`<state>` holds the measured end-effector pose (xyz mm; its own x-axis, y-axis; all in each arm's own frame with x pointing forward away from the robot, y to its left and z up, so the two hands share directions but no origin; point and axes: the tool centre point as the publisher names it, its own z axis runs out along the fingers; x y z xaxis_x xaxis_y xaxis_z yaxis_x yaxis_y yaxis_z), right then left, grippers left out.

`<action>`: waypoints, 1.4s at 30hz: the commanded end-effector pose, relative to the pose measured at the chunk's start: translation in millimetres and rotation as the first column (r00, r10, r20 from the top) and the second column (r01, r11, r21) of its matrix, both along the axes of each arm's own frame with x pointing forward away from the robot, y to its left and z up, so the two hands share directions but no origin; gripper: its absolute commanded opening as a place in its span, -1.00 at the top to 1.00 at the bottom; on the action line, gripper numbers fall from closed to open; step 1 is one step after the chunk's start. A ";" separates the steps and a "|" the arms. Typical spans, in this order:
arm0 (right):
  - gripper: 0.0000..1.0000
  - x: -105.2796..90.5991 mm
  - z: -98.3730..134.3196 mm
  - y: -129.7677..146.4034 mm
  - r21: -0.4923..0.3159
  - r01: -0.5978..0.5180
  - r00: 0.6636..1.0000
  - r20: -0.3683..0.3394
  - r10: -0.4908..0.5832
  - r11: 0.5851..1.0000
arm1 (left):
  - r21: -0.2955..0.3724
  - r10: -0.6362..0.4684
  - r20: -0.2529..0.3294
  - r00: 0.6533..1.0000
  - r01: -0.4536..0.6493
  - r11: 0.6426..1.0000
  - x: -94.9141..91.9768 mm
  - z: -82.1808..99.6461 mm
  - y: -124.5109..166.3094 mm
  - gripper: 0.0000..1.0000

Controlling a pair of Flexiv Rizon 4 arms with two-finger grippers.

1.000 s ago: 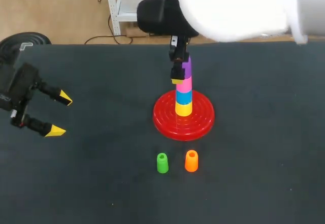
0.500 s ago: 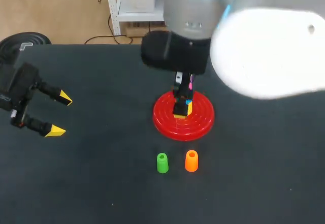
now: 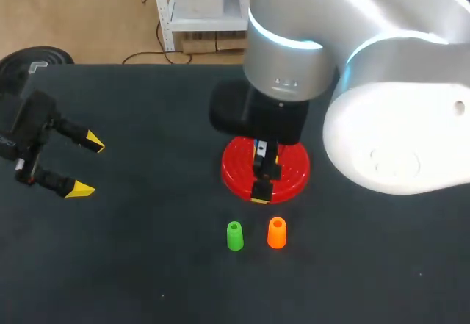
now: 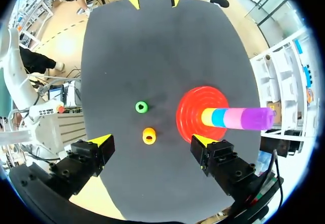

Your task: Pick up and stack the cylinders on the red base in this order: pink,purple,orange,green

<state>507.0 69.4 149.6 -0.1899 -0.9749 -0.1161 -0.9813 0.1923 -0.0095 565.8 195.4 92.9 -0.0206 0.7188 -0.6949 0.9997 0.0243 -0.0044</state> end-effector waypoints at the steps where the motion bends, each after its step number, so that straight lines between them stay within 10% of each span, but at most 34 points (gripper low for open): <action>1: -1.00 3.1 -4.4 -0.6 0.008 -0.003 1.000 -0.013 0.003 1.000 | -0.002 -0.001 0.002 1.000 0.001 1.000 0.1 -1.1 0.7 -1.00; 42: -1.00 -37.5 -117.9 -20.2 -0.051 0.100 0.978 -0.181 -0.108 0.994 | -0.002 -0.001 0.002 1.000 0.001 1.000 0.1 -1.1 0.7 -1.00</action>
<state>470.3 52.0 36.8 -0.3016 -0.9532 -0.0219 -0.9412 0.2940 0.1664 565.8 195.4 92.9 -0.0205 0.7188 -0.6949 0.9997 0.0243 -0.0044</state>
